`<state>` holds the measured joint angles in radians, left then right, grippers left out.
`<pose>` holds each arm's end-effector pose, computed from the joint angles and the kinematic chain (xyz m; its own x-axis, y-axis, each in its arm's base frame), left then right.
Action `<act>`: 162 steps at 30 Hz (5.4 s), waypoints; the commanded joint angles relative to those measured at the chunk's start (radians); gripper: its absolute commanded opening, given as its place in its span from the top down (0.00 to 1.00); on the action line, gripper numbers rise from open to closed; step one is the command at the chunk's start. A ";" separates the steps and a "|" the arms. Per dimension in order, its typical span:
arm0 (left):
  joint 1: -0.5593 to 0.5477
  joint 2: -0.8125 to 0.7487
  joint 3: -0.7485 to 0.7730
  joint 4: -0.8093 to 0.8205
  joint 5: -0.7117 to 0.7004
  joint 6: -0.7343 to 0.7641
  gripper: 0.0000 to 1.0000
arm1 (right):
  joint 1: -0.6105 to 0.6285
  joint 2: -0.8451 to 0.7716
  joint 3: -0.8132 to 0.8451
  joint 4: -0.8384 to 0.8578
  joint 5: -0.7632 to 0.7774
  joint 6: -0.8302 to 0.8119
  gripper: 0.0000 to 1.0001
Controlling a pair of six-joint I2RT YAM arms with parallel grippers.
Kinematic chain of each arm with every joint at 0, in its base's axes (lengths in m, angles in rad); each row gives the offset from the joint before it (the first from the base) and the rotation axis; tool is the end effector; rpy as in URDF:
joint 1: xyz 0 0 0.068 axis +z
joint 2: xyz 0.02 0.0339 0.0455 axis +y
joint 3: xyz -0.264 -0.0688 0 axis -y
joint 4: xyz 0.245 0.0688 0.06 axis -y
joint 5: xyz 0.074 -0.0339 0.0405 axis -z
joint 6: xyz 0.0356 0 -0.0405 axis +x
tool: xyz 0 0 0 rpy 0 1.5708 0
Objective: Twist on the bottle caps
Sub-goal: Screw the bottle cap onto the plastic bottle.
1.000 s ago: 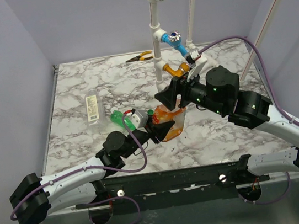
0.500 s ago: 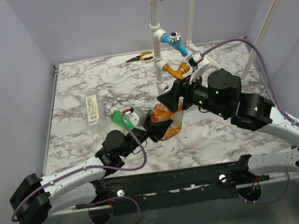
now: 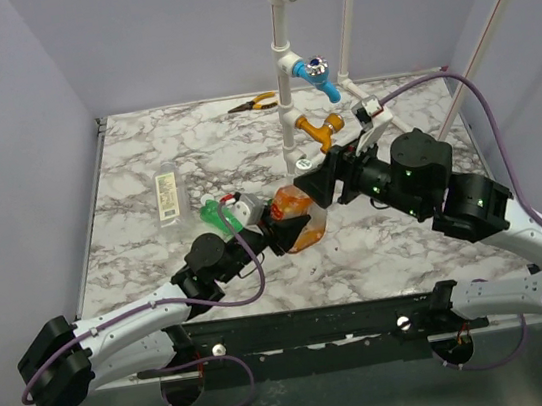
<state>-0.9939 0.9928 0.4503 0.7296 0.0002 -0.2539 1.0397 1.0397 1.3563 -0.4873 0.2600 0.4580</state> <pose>0.1223 -0.1880 0.2799 -0.1124 -0.2879 -0.9511 0.8369 0.4886 -0.2468 0.1129 0.1741 0.4560 -0.3889 0.1816 -0.9032 -0.5943 0.6997 0.3966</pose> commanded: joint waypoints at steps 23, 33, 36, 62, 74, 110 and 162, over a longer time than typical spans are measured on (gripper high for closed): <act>0.006 -0.006 0.021 0.014 0.232 -0.042 1.00 | 0.005 0.070 0.054 -0.022 -0.014 -0.016 0.25; 0.029 -0.017 0.002 0.025 0.208 -0.064 1.00 | 0.005 0.063 0.043 -0.037 -0.022 -0.006 0.26; 0.040 -0.020 -0.002 0.024 0.205 -0.073 1.00 | 0.006 0.058 0.043 -0.037 -0.025 -0.005 0.26; 0.093 0.065 0.033 -0.036 0.193 -0.084 1.00 | 0.006 -0.003 0.035 -0.046 -0.063 0.016 0.27; 0.117 0.051 0.056 -0.047 0.227 -0.061 1.00 | 0.006 -0.041 0.040 -0.114 -0.025 0.049 0.28; 0.118 -0.126 0.028 -0.151 0.478 -0.071 1.00 | 0.005 0.068 0.165 -0.289 -0.113 0.012 0.57; -0.137 -0.094 0.087 -0.336 -0.124 0.189 1.00 | 0.006 0.212 0.311 -0.396 0.136 0.337 0.21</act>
<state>-1.1580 0.9363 0.5583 0.4149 -0.2607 0.0193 1.0370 1.3056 1.6650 -0.9466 0.4339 0.9108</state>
